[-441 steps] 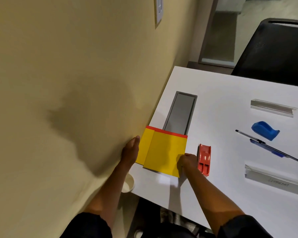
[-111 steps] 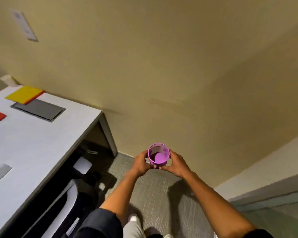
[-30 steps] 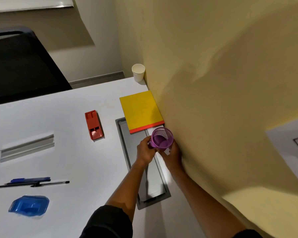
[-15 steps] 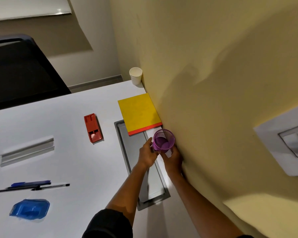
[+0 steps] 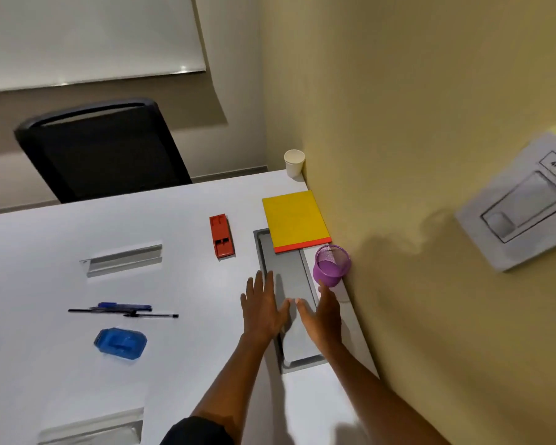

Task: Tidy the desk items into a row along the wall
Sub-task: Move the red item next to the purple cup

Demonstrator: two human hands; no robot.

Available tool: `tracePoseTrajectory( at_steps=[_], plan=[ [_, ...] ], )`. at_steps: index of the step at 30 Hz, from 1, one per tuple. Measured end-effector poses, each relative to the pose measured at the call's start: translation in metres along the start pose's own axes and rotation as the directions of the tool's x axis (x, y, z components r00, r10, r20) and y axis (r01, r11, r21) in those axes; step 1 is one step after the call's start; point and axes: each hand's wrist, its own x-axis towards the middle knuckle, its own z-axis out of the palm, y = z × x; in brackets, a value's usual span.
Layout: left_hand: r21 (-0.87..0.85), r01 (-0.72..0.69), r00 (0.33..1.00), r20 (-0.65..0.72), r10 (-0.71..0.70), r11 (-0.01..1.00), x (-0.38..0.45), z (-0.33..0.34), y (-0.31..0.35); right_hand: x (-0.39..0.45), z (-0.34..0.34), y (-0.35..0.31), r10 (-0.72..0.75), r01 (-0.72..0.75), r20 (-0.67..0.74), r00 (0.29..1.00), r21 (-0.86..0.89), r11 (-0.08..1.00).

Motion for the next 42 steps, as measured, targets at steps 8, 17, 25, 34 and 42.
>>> tracePoseTrajectory(
  at_steps=[8,17,25,34,42],
  plan=[
    [0.031,0.163,0.980,-0.122,-0.158,0.986,-0.044,-0.032,-0.061,-0.019,0.022,-0.046,-0.196,0.245,0.219,0.956,-0.223,0.944],
    [-0.012,0.289,0.937,-0.203,-0.285,0.957,-0.073,-0.055,-0.110,-0.030,0.060,-0.094,-0.264,0.322,0.293,0.919,-0.171,0.931],
    [-0.025,0.328,0.924,-0.201,-0.326,0.944,-0.051,-0.055,-0.135,-0.007,0.096,-0.108,-0.250,0.326,0.340,0.907,-0.190,0.926],
    [0.013,0.317,0.927,-0.218,-0.307,0.948,-0.006,-0.052,-0.164,0.053,0.142,-0.126,-0.210,0.289,0.345,0.915,-0.195,0.937],
    [0.065,0.346,0.921,-0.211,-0.326,0.936,0.033,-0.051,-0.195,0.106,0.192,-0.133,-0.246,0.290,0.271,0.931,-0.136,0.947]
  ],
)
